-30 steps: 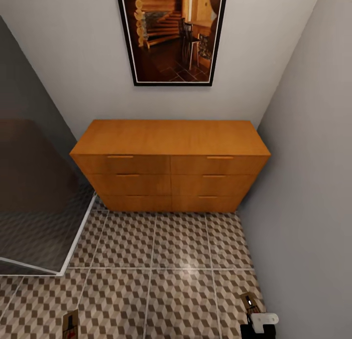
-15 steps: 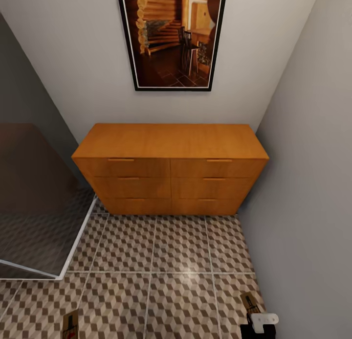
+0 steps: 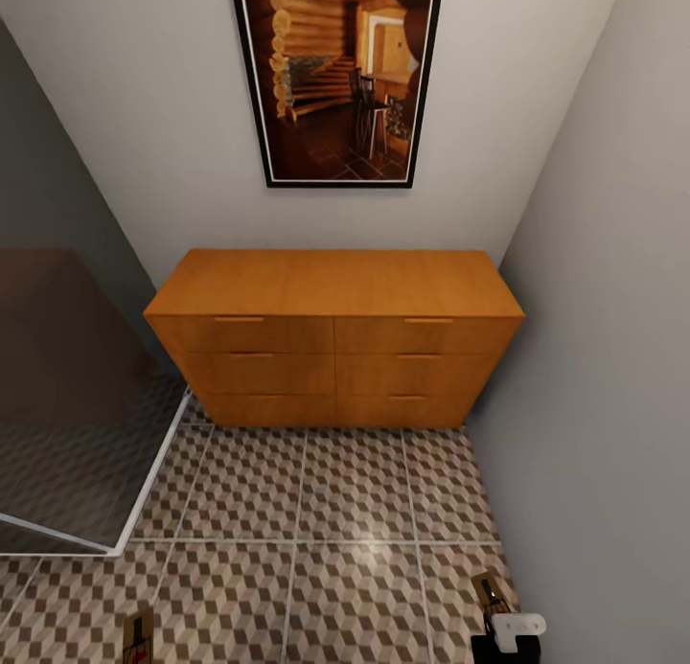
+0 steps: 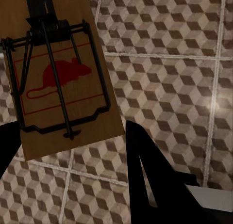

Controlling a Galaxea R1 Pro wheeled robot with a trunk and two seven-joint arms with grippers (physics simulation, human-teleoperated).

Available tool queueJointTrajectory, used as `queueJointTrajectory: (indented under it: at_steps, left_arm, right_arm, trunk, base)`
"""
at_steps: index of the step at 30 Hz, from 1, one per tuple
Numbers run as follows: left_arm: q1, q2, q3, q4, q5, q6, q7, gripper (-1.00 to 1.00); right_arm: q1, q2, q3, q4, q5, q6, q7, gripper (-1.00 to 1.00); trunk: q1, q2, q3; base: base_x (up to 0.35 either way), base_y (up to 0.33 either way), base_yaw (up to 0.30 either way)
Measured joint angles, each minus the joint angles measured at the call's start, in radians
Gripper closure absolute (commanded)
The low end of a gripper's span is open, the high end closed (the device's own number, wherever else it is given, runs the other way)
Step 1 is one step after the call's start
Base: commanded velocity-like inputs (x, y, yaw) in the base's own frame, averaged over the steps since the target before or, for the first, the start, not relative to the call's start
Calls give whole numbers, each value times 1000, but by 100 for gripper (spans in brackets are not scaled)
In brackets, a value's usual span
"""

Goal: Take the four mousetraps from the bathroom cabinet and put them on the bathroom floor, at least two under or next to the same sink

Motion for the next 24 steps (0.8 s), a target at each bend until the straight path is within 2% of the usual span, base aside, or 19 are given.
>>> queueJointTrajectory:
  at_steps: [24]
  left_arm:
    - [0, 0, 0, 0, 0, 0, 0, 100]
  right_arm:
    - [0, 0, 0, 0, 0, 0, 0, 100]
  trunk:
    - [0, 0, 38]
  base:
    - [0, 0, 0]
